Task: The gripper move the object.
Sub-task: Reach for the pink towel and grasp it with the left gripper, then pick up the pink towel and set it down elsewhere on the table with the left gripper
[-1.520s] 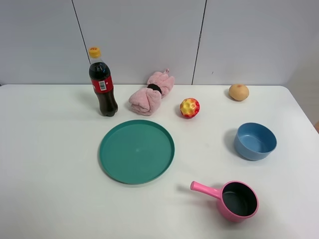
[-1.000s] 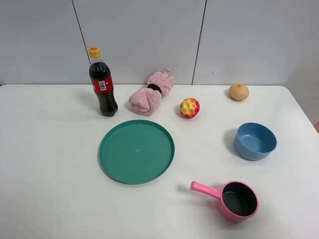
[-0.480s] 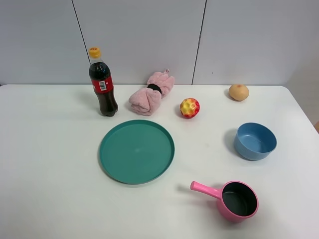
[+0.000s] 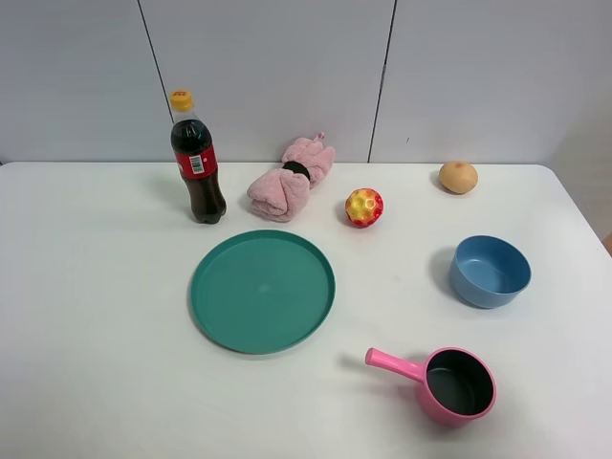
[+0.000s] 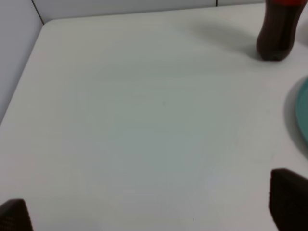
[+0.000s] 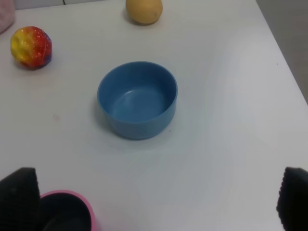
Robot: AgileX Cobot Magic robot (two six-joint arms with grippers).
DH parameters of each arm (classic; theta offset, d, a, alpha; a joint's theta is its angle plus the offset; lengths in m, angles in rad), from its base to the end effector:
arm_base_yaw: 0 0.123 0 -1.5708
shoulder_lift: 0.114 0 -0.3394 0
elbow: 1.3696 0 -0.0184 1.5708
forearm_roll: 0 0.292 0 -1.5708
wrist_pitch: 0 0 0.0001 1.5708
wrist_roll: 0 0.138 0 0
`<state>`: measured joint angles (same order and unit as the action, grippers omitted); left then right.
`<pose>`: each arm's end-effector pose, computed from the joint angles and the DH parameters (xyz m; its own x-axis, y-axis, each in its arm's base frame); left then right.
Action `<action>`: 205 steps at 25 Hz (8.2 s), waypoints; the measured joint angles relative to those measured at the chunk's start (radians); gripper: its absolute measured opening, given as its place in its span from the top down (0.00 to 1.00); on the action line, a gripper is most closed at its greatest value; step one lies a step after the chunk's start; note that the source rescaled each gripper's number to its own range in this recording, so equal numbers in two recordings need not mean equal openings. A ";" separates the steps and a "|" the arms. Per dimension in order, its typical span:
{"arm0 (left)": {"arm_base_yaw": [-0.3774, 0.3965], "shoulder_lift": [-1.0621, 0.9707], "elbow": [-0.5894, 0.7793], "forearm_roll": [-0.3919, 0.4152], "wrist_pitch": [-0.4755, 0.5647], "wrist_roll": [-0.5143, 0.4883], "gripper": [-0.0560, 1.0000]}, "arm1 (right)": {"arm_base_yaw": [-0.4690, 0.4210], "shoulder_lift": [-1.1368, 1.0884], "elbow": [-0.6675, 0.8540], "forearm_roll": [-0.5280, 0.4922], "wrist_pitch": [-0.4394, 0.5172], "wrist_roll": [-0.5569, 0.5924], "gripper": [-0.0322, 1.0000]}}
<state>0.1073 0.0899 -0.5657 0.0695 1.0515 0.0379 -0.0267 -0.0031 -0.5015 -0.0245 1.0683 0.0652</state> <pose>0.0254 0.0111 0.2985 -0.4760 0.0214 -0.8792 -0.1257 0.9878 0.0921 0.0172 -0.0034 0.2754 -0.4553 0.0655 -0.8879 0.0702 0.9968 0.0376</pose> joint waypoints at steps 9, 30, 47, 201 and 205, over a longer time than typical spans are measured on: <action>0.000 0.361 -0.216 -0.039 -0.063 0.006 0.00 | 0.000 0.000 0.000 0.000 0.000 0.000 0.00; -0.035 0.872 -0.301 -0.269 -0.414 0.144 0.00 | 0.000 0.000 0.000 0.000 0.000 0.000 0.00; -0.493 1.169 -0.301 -0.274 -0.701 0.139 0.00 | 0.000 0.000 0.000 0.000 0.000 0.000 0.00; -0.933 2.147 -1.476 -0.570 -0.339 -0.446 0.94 | 0.000 0.000 0.000 0.000 -0.001 0.000 0.00; -0.936 2.172 -1.471 -0.568 -0.334 -0.458 0.94 | 0.000 0.000 0.000 0.000 -0.001 0.000 0.00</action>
<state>-0.8291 2.2624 -2.0370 -0.4985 0.7173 -0.4202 -0.0267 -0.0031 -0.5015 -0.0245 1.0673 0.0652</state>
